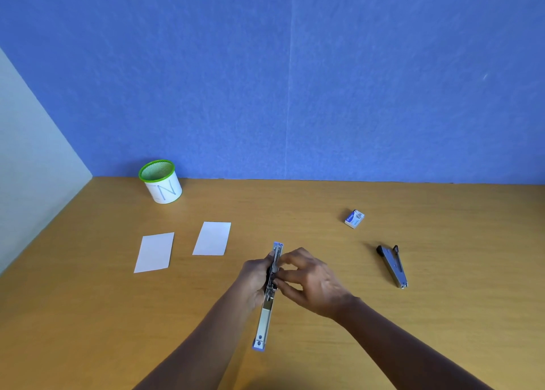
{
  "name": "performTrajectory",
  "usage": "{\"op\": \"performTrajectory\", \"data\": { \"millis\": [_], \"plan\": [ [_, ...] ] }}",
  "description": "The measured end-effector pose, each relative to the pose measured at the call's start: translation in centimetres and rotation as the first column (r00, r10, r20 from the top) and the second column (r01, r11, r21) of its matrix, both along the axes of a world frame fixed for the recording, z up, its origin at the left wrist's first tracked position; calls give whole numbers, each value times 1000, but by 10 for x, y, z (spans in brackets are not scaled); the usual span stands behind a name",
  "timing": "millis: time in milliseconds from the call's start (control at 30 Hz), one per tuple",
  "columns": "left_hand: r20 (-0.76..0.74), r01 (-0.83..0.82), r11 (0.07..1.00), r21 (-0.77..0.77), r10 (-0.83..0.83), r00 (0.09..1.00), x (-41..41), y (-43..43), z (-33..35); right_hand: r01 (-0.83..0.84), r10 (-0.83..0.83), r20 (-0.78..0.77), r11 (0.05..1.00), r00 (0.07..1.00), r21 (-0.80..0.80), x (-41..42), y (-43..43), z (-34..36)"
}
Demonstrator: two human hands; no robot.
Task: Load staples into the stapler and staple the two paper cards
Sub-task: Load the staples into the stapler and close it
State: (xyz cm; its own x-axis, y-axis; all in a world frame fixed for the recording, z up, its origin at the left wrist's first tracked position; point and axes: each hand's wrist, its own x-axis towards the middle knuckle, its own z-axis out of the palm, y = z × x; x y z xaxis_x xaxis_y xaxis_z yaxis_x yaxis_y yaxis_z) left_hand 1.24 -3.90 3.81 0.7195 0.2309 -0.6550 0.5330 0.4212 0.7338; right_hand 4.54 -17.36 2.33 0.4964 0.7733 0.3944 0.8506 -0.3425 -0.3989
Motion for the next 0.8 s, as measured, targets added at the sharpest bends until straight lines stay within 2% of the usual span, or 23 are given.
{"op": "performTrajectory", "data": {
  "millis": [300,600,700,800],
  "plan": [
    [7,-13,1000,-28,13,1000,-1,-1,-1,185,-181,71,981,981,-55,11,-3,-5],
    [18,0,1000,-24,0,1000,1,-2,3,270,-239,-321,961,916,54,7,7,-10],
    [3,19,1000,0,-19,1000,0,-2,3,289,-258,-358,957,897,34,6,7,-12],
    [-1,10,1000,-28,-10,1000,-1,-2,1,273,-253,-322,962,912,18,6,3,-13]
  ]
}}
